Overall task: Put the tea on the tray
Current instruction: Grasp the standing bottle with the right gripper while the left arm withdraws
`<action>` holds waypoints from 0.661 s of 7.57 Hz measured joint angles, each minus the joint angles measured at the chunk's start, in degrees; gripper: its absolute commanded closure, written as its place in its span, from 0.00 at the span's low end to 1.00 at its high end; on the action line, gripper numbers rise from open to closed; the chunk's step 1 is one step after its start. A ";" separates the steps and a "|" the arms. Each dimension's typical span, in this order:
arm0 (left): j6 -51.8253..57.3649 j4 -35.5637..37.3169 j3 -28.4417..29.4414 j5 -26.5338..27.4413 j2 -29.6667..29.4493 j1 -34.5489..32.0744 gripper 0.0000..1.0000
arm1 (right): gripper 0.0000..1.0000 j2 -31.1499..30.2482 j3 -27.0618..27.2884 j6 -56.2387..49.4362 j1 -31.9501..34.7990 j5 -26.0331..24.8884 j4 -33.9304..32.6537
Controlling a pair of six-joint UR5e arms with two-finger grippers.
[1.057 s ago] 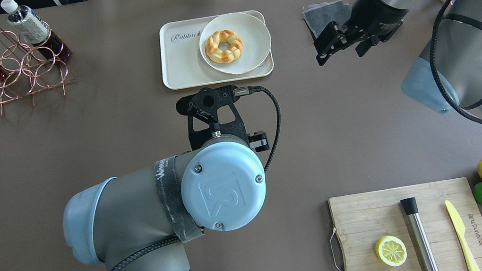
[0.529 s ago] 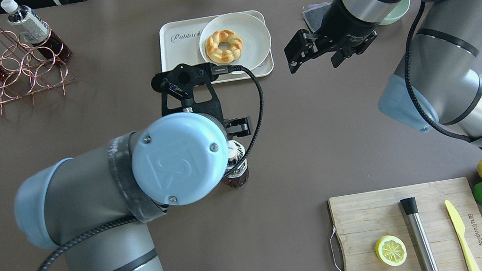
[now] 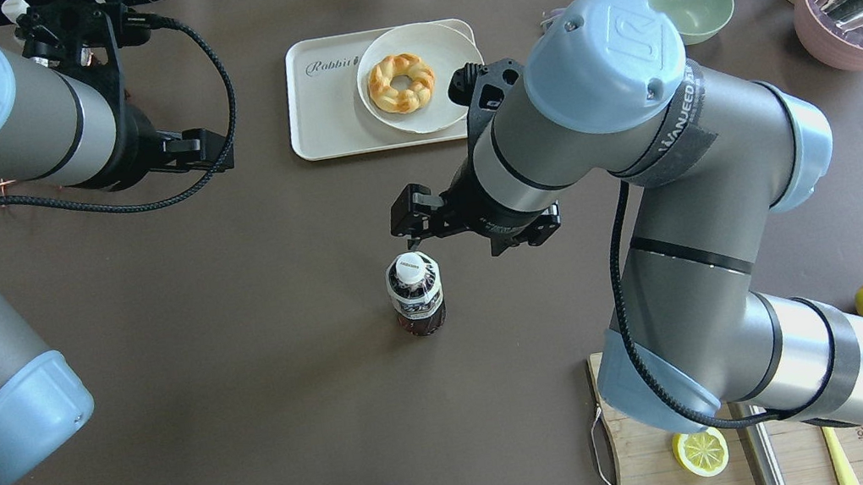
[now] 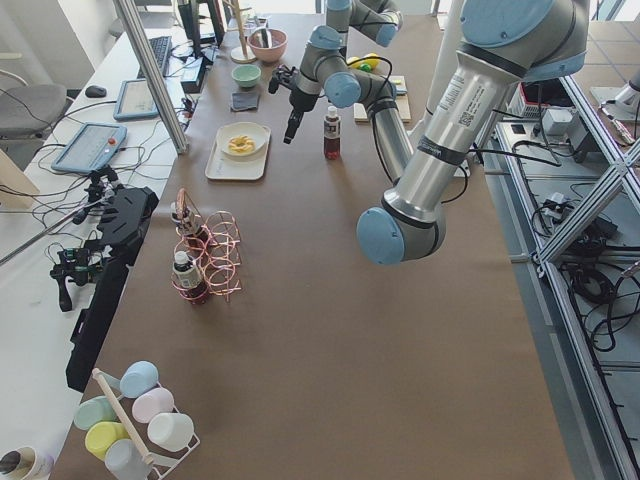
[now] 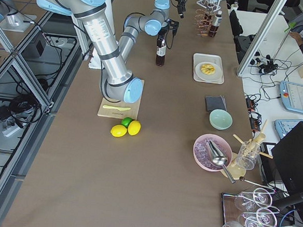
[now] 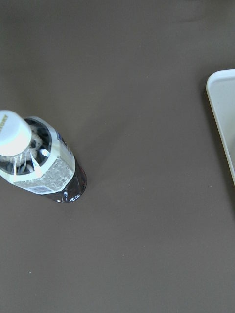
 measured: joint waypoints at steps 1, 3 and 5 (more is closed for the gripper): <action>1.01 -0.35 0.15 -0.13 0.73 -0.53 0.03 | 0.13 0.83 -0.03 0.66 -1.88 -1.78 -1.53; 1.91 -0.70 0.33 -0.18 1.36 -0.90 0.03 | 0.19 3.03 -0.27 1.02 -3.86 -4.01 -5.07; 2.63 -3.09 0.20 -0.24 3.88 -1.19 0.03 | 0.21 4.47 -1.62 0.87 -4.50 -6.01 -6.50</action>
